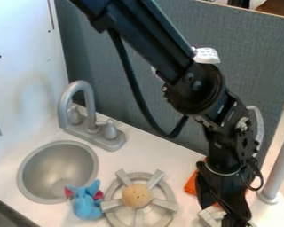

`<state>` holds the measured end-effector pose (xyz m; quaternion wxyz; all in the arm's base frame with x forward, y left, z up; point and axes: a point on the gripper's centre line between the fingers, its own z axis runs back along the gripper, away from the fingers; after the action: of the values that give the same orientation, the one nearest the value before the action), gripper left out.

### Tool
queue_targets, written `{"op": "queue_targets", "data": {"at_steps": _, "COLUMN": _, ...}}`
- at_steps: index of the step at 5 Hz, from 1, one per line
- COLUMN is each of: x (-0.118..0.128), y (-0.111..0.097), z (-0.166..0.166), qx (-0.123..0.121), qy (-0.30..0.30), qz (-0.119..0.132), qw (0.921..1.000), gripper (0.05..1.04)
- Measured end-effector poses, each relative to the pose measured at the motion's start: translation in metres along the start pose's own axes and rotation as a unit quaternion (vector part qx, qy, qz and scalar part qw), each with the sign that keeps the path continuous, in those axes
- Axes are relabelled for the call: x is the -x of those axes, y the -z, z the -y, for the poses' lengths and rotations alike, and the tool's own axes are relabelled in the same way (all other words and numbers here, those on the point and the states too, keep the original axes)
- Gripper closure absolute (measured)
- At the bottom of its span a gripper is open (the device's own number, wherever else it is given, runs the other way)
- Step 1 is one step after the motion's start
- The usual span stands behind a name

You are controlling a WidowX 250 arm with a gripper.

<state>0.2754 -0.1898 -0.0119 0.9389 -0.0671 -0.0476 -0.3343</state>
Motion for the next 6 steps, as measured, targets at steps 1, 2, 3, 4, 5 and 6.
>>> {"op": "queue_targets", "data": {"at_steps": 1, "x": 0.007, "y": 0.010, "z": -0.001, "qx": 0.002, "qy": -0.001, "qz": -0.017, "qw": 0.9998, "gripper": 0.083}}
{"op": "queue_targets", "data": {"at_steps": 2, "x": 0.005, "y": 0.014, "z": 0.005, "qx": 0.019, "qy": 0.025, "qz": -0.001, "qw": 0.9995, "gripper": 0.083}}
{"op": "queue_targets", "data": {"at_steps": 3, "x": 0.006, "y": 0.022, "z": 0.006, "qx": 0.026, "qy": 0.044, "qz": -0.001, "qw": 0.9987, "gripper": 0.083}}
{"op": "queue_targets", "data": {"at_steps": 4, "x": 0.003, "y": 0.023, "z": 0.005, "qx": 0.016, "qy": 0.042, "qz": 0.003, "qw": 0.9990, "gripper": 0.083}}
{"op": "queue_targets", "data": {"at_steps": 5, "x": -0.003, "y": 0.021, "z": 0.015, "qx": -0.020, "qy": 0.057, "qz": -0.005, "qw": 0.9982, "gripper": 0.083}}
{"op": "queue_targets", "data": {"at_steps": 6, "x": -0.001, "y": 0.021, "z": 0.019, "qx": -0.043, "qy": 0.070, "qz": -0.015, "qw": 0.9965, "gripper": 0.083}}
